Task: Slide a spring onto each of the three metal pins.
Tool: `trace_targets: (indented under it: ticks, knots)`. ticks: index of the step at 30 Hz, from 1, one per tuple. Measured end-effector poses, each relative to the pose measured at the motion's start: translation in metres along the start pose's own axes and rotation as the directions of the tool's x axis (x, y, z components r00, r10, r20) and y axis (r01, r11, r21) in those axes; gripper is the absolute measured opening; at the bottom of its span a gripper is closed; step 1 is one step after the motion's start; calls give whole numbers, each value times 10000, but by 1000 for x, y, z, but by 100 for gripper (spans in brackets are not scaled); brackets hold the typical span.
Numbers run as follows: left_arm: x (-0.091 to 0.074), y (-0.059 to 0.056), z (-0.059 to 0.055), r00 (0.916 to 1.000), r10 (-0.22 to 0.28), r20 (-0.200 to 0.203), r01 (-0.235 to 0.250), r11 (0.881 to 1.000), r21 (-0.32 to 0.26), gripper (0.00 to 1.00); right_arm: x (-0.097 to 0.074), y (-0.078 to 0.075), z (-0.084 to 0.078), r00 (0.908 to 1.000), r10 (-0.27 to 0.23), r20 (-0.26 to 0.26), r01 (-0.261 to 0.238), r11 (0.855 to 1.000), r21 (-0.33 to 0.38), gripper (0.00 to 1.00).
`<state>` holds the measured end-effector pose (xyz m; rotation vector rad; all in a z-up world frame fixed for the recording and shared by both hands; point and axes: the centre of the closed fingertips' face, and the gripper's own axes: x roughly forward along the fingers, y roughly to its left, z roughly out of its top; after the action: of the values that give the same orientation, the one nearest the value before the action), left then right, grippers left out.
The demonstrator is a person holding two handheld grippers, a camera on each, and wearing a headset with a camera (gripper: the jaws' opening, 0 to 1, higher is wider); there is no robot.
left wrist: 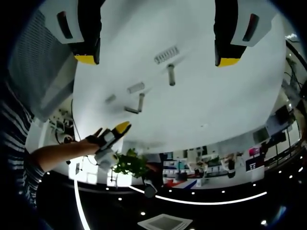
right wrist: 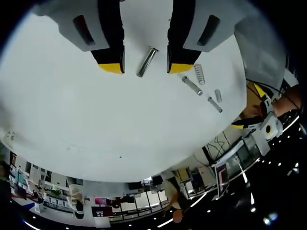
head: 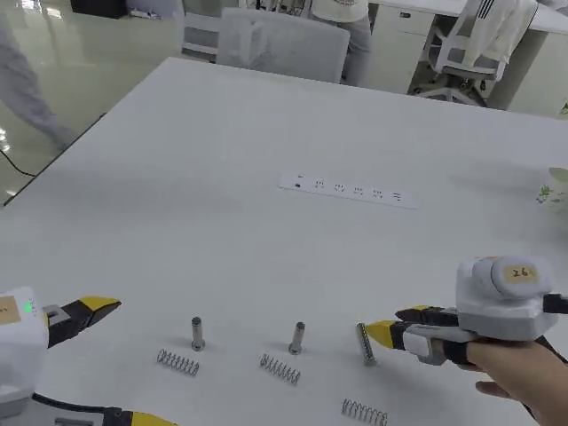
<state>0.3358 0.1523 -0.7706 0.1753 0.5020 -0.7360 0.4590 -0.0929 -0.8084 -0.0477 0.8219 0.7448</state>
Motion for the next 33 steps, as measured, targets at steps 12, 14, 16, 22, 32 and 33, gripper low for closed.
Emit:
trace_targets:
  ticks: [12, 14, 16, 22, 32, 33]
  knots:
    - [-1, 1, -1, 10000, -4, 24, 4, 10000, -31, 97, 21, 0, -7, 9963, -272, -814, 303, 9988, 375, 19]
    - [-1, 1, -1, 10000, -22, 9, 22, 10000, -44, 97, 25, -1, -10, 9946, -372, -968, 411, 9984, 390, 19]
    - [0, 0, -2, 10000, -36, -3, 36, 10000, -29, 97, 29, -3, -12, 9925, -460, -1128, 505, 9980, 370, 19]
    - [-1, 0, -3, 10000, -73, -37, 72, 10000, -61, 96, 36, -4, -15, 9884, -601, -1396, 670, 9967, 455, 17]
    - [-5, 3, -10, 9998, 15, -212, -18, 9999, -137, 96, 45, -8, -19, 9797, -909, -1789, 1021, 9933, 546, 13]
    - [-5, 3, -10, 9998, 28, -201, -31, 9999, -161, 96, 45, -8, -20, 9781, -949, -1853, 1069, 9927, 558, 12]
